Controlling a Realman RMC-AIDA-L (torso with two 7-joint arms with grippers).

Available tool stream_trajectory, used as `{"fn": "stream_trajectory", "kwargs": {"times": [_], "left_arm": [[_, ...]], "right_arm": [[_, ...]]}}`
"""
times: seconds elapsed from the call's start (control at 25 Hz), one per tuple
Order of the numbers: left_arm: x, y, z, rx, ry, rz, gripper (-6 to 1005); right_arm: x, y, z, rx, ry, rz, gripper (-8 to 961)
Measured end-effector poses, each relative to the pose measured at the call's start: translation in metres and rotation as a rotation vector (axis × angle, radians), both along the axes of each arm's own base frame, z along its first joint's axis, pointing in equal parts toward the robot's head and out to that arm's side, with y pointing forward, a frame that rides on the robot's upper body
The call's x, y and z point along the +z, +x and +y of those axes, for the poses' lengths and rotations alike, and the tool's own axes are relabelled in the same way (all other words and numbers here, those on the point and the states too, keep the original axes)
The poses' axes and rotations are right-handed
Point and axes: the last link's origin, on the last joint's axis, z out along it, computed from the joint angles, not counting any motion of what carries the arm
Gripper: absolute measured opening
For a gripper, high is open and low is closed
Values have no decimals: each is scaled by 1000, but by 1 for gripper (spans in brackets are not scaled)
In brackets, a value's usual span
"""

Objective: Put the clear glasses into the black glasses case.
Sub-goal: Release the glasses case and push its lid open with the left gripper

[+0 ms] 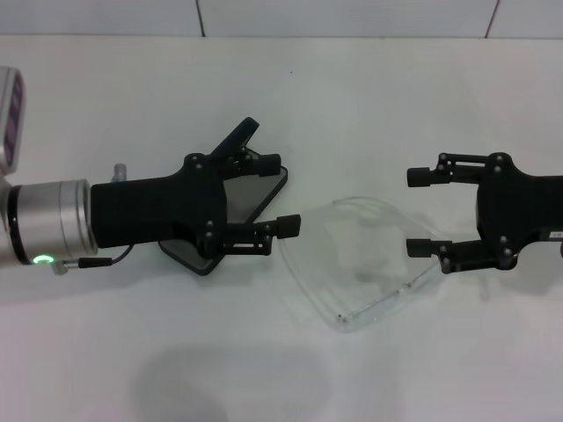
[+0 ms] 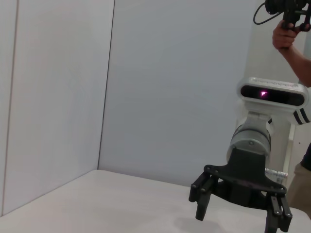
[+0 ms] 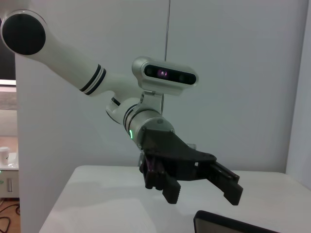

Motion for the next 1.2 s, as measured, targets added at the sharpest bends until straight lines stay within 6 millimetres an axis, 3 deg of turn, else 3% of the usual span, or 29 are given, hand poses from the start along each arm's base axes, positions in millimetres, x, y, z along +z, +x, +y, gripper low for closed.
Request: {"fn": "stream_trajectory", "kwargs": {"times": [0.44,0.64,0.84,1.2], "left_arm": [[1,5,2,9,-10,-14,822],[17,11,22,113,-8,4,806],[32,7,55,346,13,208,789],[28,10,59,423,47,431,760]], "right_arm": [[1,3,-3,0,7,0,783],[1,4,-2,1,10,-2,783],[1,5,-3,-3,9,-5,782],[3,7,-5,-10,18,-4,782]]}}
